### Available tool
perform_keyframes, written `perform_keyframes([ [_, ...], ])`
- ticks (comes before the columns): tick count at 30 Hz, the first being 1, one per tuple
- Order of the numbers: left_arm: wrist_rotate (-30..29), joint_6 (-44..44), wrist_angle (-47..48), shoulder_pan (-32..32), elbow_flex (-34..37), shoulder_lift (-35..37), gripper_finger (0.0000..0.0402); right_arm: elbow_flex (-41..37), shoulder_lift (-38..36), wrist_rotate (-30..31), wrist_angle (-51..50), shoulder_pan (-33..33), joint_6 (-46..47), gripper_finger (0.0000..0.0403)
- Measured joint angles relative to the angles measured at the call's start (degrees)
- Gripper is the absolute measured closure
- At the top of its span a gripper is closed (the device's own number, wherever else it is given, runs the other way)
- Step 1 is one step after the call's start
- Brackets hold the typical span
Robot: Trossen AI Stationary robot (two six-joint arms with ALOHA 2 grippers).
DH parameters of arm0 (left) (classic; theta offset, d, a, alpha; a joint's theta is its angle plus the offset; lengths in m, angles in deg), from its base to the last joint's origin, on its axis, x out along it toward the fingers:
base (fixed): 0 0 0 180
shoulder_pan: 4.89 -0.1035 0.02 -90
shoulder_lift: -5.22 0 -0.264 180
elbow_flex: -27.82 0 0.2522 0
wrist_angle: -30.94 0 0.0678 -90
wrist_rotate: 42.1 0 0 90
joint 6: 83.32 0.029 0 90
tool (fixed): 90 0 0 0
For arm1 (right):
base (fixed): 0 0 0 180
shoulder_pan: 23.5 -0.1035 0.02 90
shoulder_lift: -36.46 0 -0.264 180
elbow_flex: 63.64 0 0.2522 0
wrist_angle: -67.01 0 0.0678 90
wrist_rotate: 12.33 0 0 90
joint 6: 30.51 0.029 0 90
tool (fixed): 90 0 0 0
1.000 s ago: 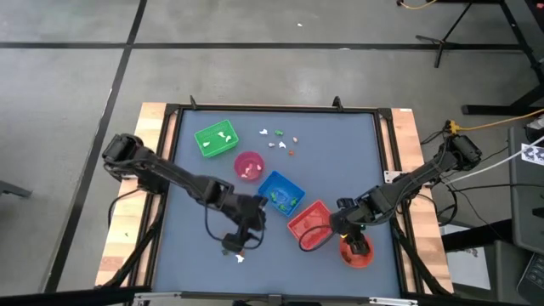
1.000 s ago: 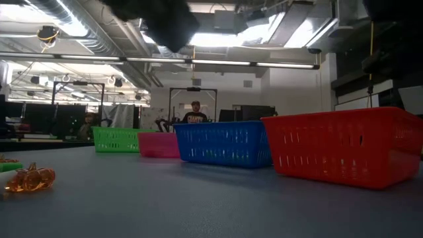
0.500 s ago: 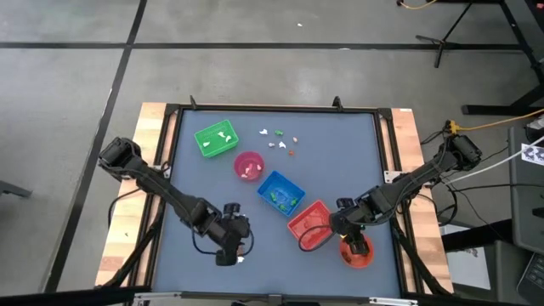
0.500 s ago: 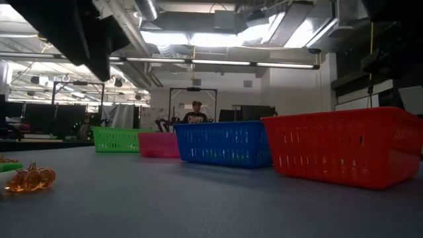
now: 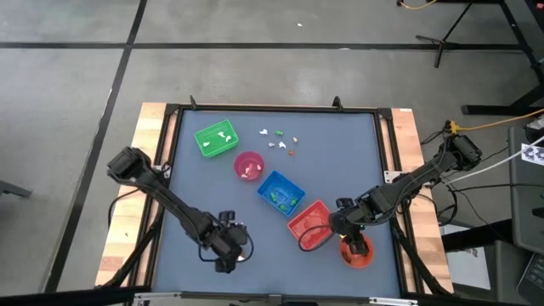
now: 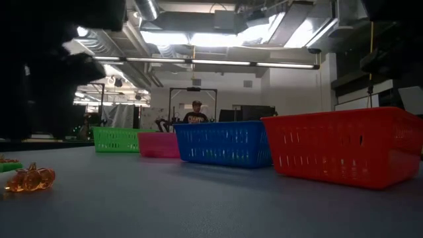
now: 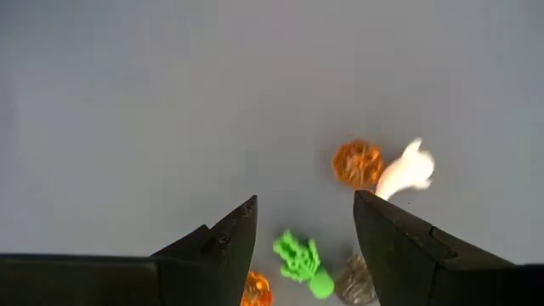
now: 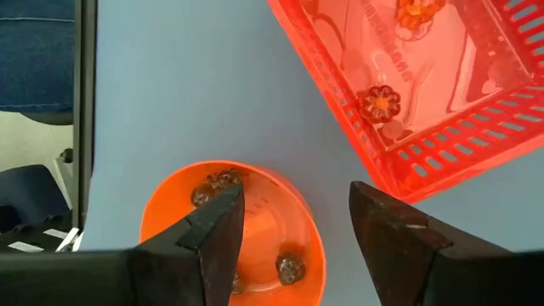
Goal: Sort Halloween decoration
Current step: Put the green skeleton toy into the blue bin
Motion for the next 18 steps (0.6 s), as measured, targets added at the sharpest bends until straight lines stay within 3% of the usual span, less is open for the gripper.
perform_keyframes([
  [7, 1.17, -5.43, 4.53, -0.02, 0.02, -1.11, 0.0221, 0.00, 0.00, 0.04, 0.06, 0.00, 0.00, 0.0189],
  [18, 1.34, -5.76, 4.23, 1.07, 0.02, -1.71, 0.0221, 0.00, 0.00, 0.15, 0.08, -0.01, 0.02, 0.0189],
])
